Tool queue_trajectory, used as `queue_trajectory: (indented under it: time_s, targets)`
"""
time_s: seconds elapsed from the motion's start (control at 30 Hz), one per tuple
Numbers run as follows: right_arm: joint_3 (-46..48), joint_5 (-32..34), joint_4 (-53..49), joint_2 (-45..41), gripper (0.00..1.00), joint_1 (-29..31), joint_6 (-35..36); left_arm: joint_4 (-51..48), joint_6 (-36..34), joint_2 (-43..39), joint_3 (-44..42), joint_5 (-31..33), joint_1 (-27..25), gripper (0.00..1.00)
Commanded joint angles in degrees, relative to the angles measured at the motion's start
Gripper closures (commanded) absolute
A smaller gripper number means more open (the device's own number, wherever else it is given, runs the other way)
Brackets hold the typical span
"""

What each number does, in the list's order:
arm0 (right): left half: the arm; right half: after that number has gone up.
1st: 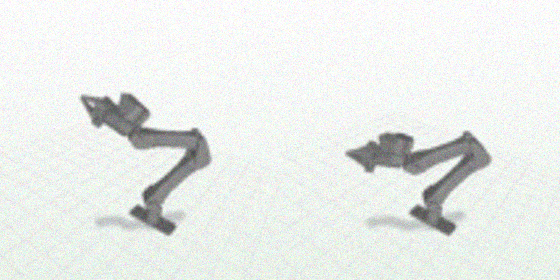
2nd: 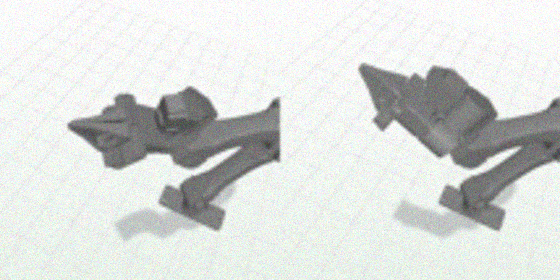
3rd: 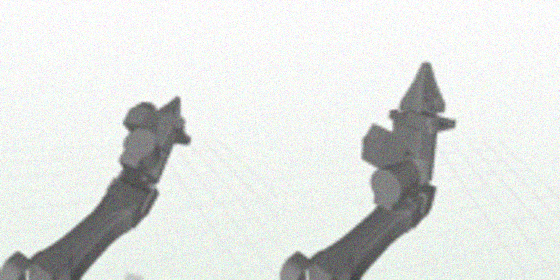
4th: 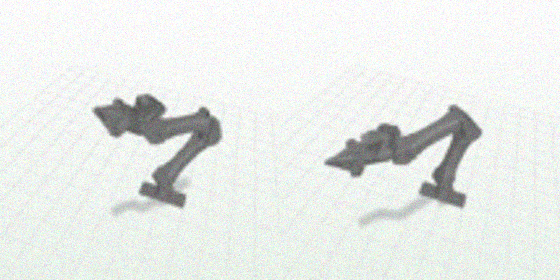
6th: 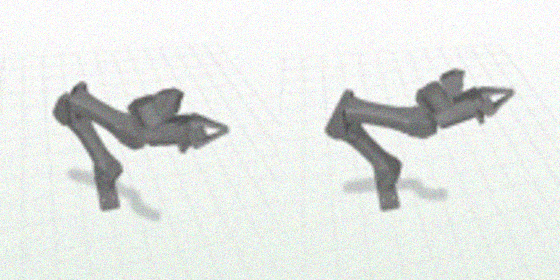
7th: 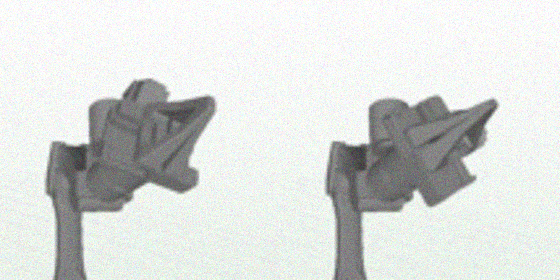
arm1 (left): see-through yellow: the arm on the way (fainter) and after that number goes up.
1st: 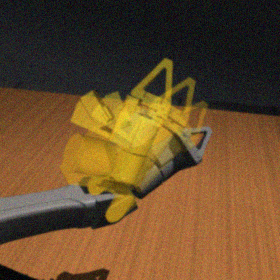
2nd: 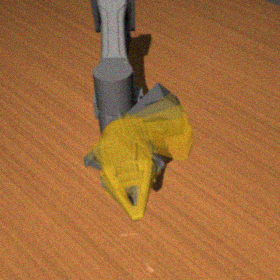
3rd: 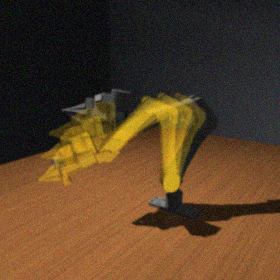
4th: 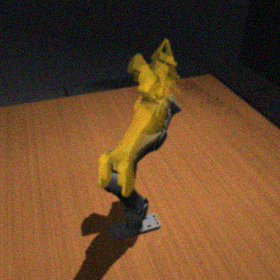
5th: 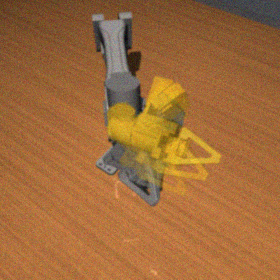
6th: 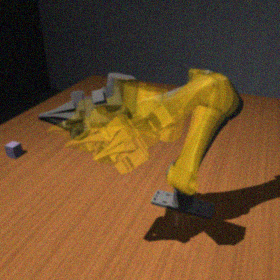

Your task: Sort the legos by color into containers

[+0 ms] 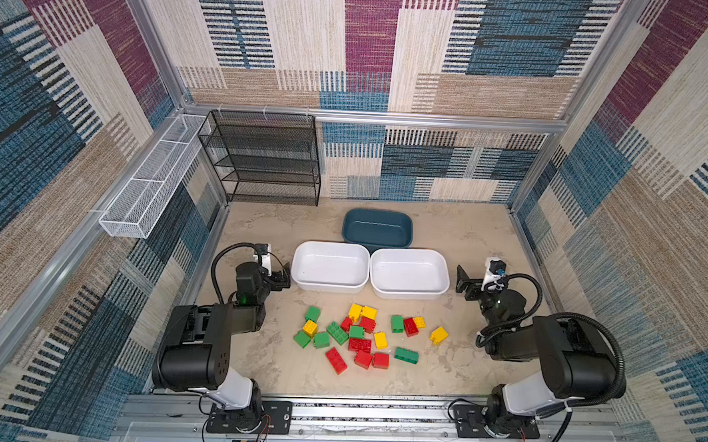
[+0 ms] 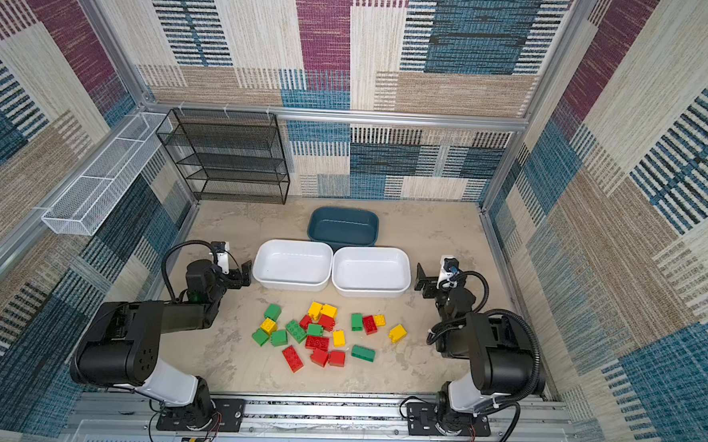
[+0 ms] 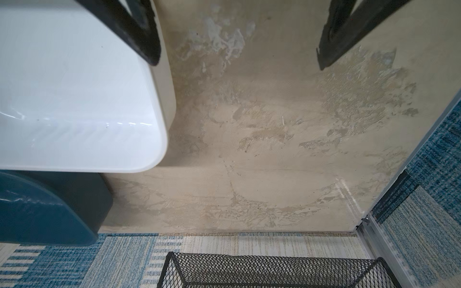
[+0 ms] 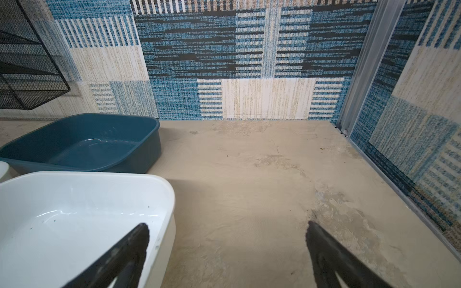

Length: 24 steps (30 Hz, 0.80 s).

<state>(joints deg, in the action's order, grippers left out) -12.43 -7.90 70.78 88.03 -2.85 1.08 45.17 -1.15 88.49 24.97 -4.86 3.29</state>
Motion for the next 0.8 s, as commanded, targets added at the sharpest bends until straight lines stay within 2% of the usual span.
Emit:
queue_trajectory:
  time_s: [0.0, 0.6, 0.67, 0.77]
  targets:
    - [-0.1, 0.0, 1.8, -0.1, 0.01, 0.0, 0.0, 0.2, 1.0, 0.0, 0.4, 0.1, 0.1, 0.00]
    - [0.0, -0.2, 1.7, -0.6, 0.01, 0.0, 0.0, 1.6, 0.9, -0.5, -0.6, -0.3, 0.1, 0.00]
    - [-0.2, -0.3, -0.2, -2.9, 0.01, 0.0, 0.0, 3.4, 1.4, -2.6, -2.4, 0.9, 0.1, 0.00]
    - [-1.5, -1.4, -7.1, -8.8, 0.01, 0.0, 0.6, -3.8, 2.1, -10.6, -2.4, 3.2, 0.1, 0.00]
